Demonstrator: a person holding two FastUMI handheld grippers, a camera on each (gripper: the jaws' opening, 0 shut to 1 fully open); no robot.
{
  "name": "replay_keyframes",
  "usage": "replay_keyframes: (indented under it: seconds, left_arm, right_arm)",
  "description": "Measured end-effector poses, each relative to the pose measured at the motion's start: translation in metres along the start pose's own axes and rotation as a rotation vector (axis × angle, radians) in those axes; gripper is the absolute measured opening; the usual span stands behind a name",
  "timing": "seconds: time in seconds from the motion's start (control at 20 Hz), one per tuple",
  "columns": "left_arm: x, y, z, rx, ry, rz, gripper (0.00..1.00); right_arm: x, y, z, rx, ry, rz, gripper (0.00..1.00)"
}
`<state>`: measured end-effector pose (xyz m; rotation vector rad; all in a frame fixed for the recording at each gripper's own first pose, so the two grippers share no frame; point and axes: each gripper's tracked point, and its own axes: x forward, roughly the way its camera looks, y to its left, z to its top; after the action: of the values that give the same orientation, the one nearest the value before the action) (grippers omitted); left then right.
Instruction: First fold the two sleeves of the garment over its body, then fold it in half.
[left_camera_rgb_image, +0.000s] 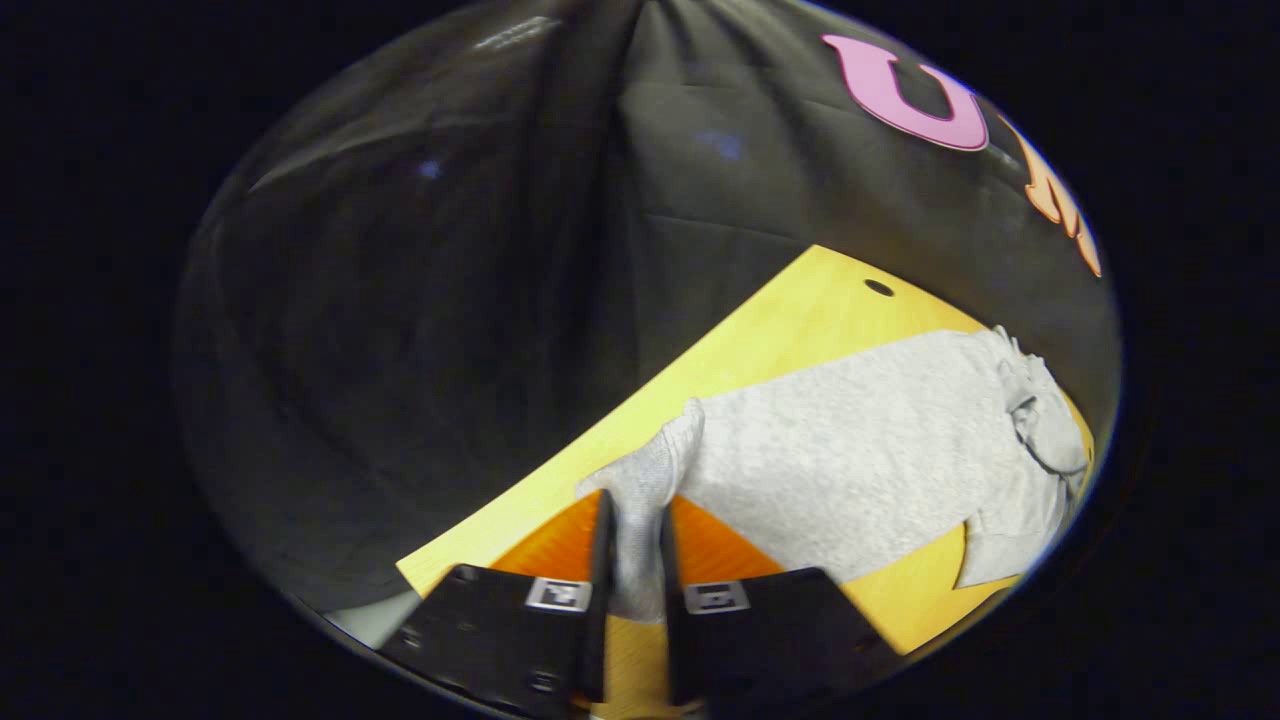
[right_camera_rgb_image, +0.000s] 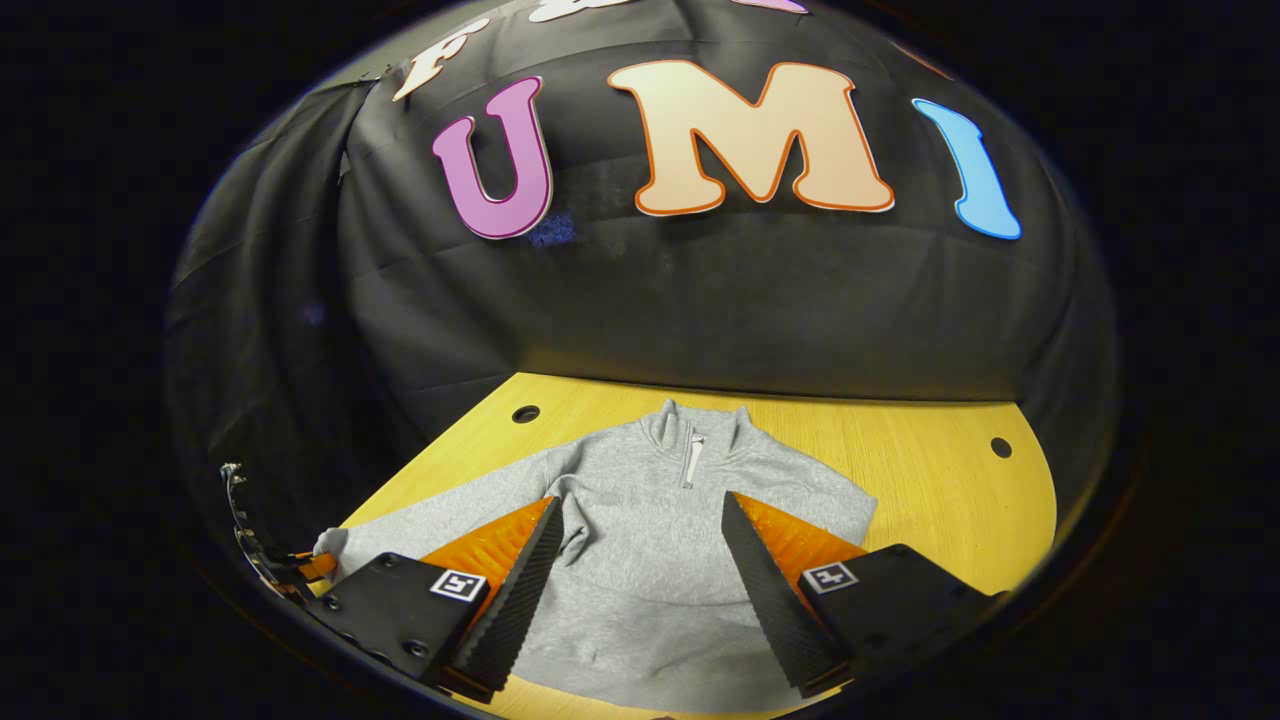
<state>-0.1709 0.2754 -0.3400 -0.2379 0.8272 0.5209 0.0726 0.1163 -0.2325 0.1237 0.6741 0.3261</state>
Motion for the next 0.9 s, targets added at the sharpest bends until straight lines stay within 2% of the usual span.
replay_keyframes:
  seconds: [0.05,0.1,0.25,0.3,0.45,0.5,0.55,0.65,0.9]
  left_arm:
    - [-0.002,-0.001,0.005,0.021,0.011,0.012,0.06]
    - [-0.002,-0.003,0.006,0.042,0.029,0.023,0.01]
    - [-0.013,-0.020,0.035,0.054,-0.019,-0.028,0.00]
    - [-0.014,-0.030,0.046,0.046,-0.038,-0.044,0.00]
    - [-0.017,-0.056,0.074,0.032,-0.079,-0.081,0.00]
    - [-0.018,-0.065,0.085,0.034,-0.095,-0.096,0.00]
    - [-0.021,-0.073,0.095,0.040,-0.113,-0.109,0.00]
    - [-0.024,-0.089,0.112,0.068,-0.141,-0.126,0.00]
    - [-0.031,-0.143,0.150,0.147,-0.206,-0.198,0.00]
  right_arm:
    - [-0.001,-0.003,-0.003,0.000,0.006,-0.003,0.96]
    - [-0.006,-0.008,-0.010,0.004,0.015,-0.007,0.99]
    - [-0.017,-0.020,-0.017,0.018,0.018,-0.020,0.96]
    - [-0.021,-0.023,-0.018,0.025,0.018,-0.024,0.99]
    - [-0.032,-0.033,-0.019,0.041,0.013,-0.034,0.99]
    - [-0.037,-0.037,-0.020,0.042,0.010,-0.037,0.96]
    - [-0.041,-0.041,-0.019,0.042,0.005,-0.042,0.99]
    - [-0.051,-0.049,-0.019,0.045,-0.006,-0.054,0.96]
    - [-0.080,-0.071,-0.031,0.071,-0.015,-0.091,0.99]
